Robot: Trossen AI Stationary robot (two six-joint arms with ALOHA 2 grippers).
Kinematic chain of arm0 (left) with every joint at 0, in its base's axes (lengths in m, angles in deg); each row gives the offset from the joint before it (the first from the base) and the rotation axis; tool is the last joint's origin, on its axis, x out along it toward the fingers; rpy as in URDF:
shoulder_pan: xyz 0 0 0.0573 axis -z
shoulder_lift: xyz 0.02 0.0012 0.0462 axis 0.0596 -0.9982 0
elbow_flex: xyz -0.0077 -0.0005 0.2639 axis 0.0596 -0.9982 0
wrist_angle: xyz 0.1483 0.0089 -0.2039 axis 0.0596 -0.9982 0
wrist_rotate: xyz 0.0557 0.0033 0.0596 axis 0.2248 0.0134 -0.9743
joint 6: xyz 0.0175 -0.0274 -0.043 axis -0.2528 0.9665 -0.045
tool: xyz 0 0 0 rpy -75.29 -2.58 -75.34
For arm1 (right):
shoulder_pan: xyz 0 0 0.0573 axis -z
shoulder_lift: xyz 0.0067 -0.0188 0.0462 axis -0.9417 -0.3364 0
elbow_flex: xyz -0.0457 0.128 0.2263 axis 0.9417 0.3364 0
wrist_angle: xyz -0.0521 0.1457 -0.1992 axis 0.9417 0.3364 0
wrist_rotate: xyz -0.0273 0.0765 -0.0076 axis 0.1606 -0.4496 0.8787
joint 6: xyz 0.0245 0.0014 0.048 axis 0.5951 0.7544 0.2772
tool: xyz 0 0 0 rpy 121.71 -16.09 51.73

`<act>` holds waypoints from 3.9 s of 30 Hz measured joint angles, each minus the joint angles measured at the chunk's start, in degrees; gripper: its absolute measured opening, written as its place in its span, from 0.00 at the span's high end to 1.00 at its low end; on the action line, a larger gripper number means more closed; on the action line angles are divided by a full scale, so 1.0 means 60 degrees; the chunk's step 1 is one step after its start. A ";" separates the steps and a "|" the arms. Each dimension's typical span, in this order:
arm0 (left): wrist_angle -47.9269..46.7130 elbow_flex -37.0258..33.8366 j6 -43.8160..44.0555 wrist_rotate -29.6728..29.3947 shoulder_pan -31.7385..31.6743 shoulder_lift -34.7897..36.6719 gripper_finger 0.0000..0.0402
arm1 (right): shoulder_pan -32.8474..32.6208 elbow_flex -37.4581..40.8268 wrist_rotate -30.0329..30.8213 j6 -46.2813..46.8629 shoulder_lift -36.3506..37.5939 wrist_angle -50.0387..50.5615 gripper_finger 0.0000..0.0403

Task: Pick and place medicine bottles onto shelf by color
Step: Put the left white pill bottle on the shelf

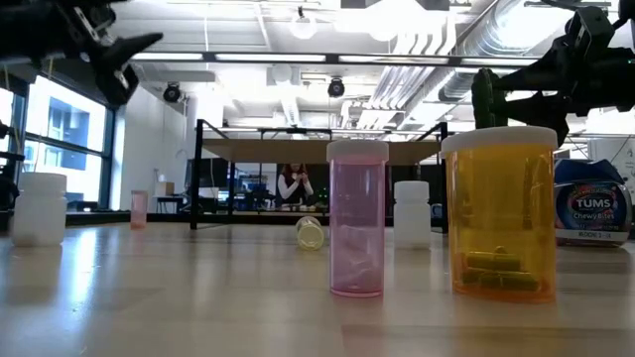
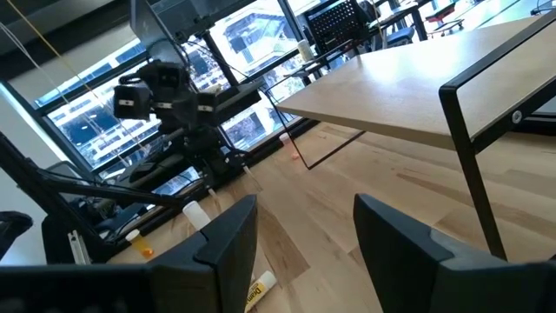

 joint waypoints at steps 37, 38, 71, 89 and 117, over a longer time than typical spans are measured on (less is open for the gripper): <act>-0.8743 0.4517 -0.2568 -0.0483 0.3033 -0.6565 0.49 | 0.0001 0.0000 0.0029 0.0000 0.0000 -0.0003 0.55; -0.8734 0.4517 -0.2559 -0.0499 0.3090 -0.6748 0.49 | 0.0002 0.0000 0.0029 0.0000 0.0000 -0.0004 0.55; -0.7861 0.4517 -0.1703 -0.0719 0.3217 -1.0494 0.52 | -0.0001 0.0000 0.0004 0.0000 0.0000 -0.0003 0.55; -0.7968 0.5459 -0.1501 -0.0136 0.2871 -1.0586 0.65 | 0.0002 0.0000 0.0036 -0.0001 0.0000 -0.0002 0.55; -0.9251 1.1030 -0.2712 -0.0257 -0.4624 -1.0583 0.65 | 0.0002 0.0002 -0.0005 -0.0001 0.0000 0.0000 0.55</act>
